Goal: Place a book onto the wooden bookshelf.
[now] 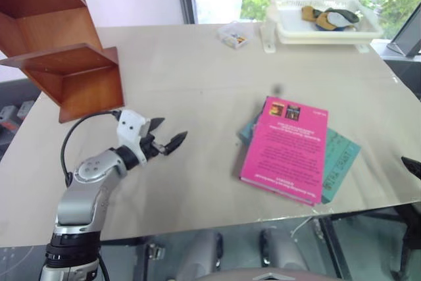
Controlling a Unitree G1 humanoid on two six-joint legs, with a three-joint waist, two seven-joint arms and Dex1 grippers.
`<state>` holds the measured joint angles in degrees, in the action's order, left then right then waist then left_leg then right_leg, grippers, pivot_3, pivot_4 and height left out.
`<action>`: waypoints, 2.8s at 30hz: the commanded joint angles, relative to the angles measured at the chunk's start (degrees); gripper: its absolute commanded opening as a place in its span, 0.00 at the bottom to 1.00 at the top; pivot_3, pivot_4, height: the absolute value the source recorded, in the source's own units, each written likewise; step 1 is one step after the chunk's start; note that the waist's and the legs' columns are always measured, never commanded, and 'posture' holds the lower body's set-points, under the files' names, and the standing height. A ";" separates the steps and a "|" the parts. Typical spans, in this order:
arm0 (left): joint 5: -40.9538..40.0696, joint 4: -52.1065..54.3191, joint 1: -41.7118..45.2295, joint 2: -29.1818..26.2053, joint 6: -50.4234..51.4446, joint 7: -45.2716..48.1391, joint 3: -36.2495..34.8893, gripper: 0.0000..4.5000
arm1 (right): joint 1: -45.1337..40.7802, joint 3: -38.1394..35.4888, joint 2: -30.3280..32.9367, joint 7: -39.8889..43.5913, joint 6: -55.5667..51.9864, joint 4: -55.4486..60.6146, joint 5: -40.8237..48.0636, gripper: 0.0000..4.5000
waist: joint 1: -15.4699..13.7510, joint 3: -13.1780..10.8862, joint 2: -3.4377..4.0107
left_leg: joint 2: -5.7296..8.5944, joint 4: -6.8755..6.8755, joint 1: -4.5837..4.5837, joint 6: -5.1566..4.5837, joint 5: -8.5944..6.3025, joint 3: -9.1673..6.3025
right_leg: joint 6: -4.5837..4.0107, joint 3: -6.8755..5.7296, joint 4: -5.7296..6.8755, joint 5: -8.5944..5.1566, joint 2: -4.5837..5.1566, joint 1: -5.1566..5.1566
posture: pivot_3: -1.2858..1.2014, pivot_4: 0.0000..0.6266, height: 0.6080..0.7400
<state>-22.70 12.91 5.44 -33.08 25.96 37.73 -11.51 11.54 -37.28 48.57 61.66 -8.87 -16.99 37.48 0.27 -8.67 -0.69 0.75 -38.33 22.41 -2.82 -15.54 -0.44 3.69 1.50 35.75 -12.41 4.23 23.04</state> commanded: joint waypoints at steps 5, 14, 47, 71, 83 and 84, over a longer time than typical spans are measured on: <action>-2.15 4.72 -3.81 -1.41 -0.19 0.58 -3.51 0.99 | -3.81 -2.06 3.19 2.17 1.31 -5.47 -1.35 1.00 | 0.22 0.00 -0.01 | 0.00 0.02 0.00 -0.03 -0.02 0.05 | 0.00 0.04 -0.07 0.00 0.01 0.01 | 0.52 0.24 1.00; -2.27 4.35 -4.07 -1.40 -0.92 1.06 -3.54 0.99 | -4.89 -2.05 2.61 2.51 1.98 -5.79 -2.95 1.00 | -0.39 0.01 0.02 | 0.00 0.01 0.03 -0.02 -0.02 0.04 | 0.00 0.01 -0.08 0.00 0.00 0.01 | 0.52 0.24 1.00; -20.62 5.94 -2.03 -15.20 -3.15 30.70 -8.70 0.99 | -12.81 6.06 -11.12 -17.14 5.94 -5.34 -12.16 1.00 | -0.92 0.00 0.09 | 0.00 0.02 0.11 -0.02 -0.01 0.06 | -0.02 -0.01 -0.07 -0.01 -0.07 0.11 | 0.52 0.24 1.00; -18.31 4.76 1.47 -13.71 -3.56 29.22 -5.80 0.99 | -19.68 26.91 -37.59 -30.86 3.34 8.68 -17.23 1.00 | 2.15 0.11 -0.18 | -0.34 0.08 -0.53 0.06 0.01 0.10 | -0.03 0.09 0.10 -0.01 -0.51 -0.28 | 0.52 0.24 1.00; -29.76 2.49 -1.58 -12.69 18.17 16.20 -10.07 0.99 | -21.17 16.13 -22.33 -28.29 7.42 4.26 -15.51 1.00 | 1.17 -0.06 0.00 | 0.05 0.18 -0.39 -0.01 -0.03 0.02 | 0.06 -0.02 0.04 0.03 -0.23 -0.24 | 0.52 0.24 1.00; -30.78 2.80 -2.21 -12.58 20.15 15.31 -10.14 0.99 | -21.17 15.22 -21.03 -27.41 7.86 4.17 -15.21 1.00 | 1.19 -0.09 0.05 | 0.03 0.18 -0.38 0.00 -0.03 0.01 | 0.06 -0.03 0.02 0.03 -0.24 -0.24 | 0.52 0.24 1.00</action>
<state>-50.18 14.14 3.82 -44.96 42.39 54.20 -20.06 -9.26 -19.31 25.75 32.86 -3.04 -13.70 20.95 1.45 -8.76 -0.65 0.78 -38.11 22.01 -2.83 -15.57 -0.42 3.76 1.48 35.77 -12.38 4.00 22.80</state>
